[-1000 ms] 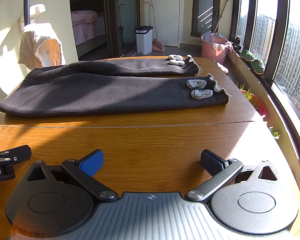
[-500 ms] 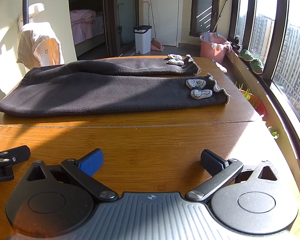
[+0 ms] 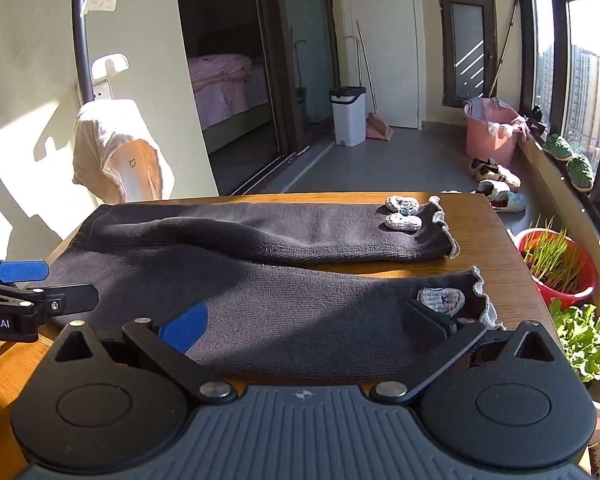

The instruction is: Fold clothes

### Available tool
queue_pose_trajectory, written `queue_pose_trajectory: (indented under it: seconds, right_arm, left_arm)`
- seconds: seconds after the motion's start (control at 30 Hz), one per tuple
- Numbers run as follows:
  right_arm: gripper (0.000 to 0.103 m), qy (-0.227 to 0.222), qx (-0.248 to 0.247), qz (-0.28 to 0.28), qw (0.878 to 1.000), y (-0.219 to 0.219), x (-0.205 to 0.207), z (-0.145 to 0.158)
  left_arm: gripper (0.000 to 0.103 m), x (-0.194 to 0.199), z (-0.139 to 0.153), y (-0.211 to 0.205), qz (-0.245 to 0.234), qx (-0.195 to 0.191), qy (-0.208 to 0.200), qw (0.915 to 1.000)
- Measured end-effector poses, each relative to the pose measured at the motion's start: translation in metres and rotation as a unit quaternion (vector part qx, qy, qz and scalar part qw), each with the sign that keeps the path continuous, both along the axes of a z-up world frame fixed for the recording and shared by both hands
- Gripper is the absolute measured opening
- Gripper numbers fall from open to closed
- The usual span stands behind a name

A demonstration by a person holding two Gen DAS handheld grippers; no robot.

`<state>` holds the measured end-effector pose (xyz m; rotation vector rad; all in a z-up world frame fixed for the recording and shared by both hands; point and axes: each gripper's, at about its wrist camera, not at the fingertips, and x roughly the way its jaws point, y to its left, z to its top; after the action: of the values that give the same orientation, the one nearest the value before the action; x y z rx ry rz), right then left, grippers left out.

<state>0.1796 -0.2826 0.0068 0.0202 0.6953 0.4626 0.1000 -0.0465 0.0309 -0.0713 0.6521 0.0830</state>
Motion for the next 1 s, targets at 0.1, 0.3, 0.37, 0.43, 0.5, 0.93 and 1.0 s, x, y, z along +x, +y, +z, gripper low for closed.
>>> queue_pose_trajectory:
  seconds: [0.1,0.3,0.37,0.43,0.5,0.93,1.0]
  right_arm:
    - [0.103,0.065,0.018,0.024,0.997,0.005,0.033,-0.018]
    - [0.103,0.050,-0.034,0.060,0.996,0.000,-0.004,-0.025]
    - [0.103,0.047,-0.049,0.067,0.995,-0.007,-0.027,-0.025]
    - [0.103,0.040,-0.062,0.068,0.995,-0.012,-0.047,-0.026]
    - [0.103,0.027,-0.080,0.068,0.994,-0.015,-0.064,-0.027]
    - [0.103,0.006,-0.081,0.081,0.993,-0.019,-0.077,-0.027]
    - [0.103,0.013,-0.077,0.087,0.993,-0.023,-0.078,-0.025]
  left_arm:
    - [0.103,0.027,-0.019,0.007,0.008,-0.012,0.040,0.9991]
    - [0.103,0.007,-0.040,0.013,-0.009,-0.030,0.071,0.9970]
    - [0.103,-0.009,-0.038,0.011,-0.021,-0.037,0.079,0.9960]
    - [0.103,-0.029,-0.035,0.008,-0.038,-0.048,0.087,0.9943]
    - [0.103,-0.048,-0.032,0.007,-0.053,-0.062,0.093,0.9923]
    - [0.097,0.029,0.005,0.100,0.132,-0.071,0.036,0.9880]
    - [0.085,0.041,-0.005,0.099,0.127,-0.064,0.054,0.9883]
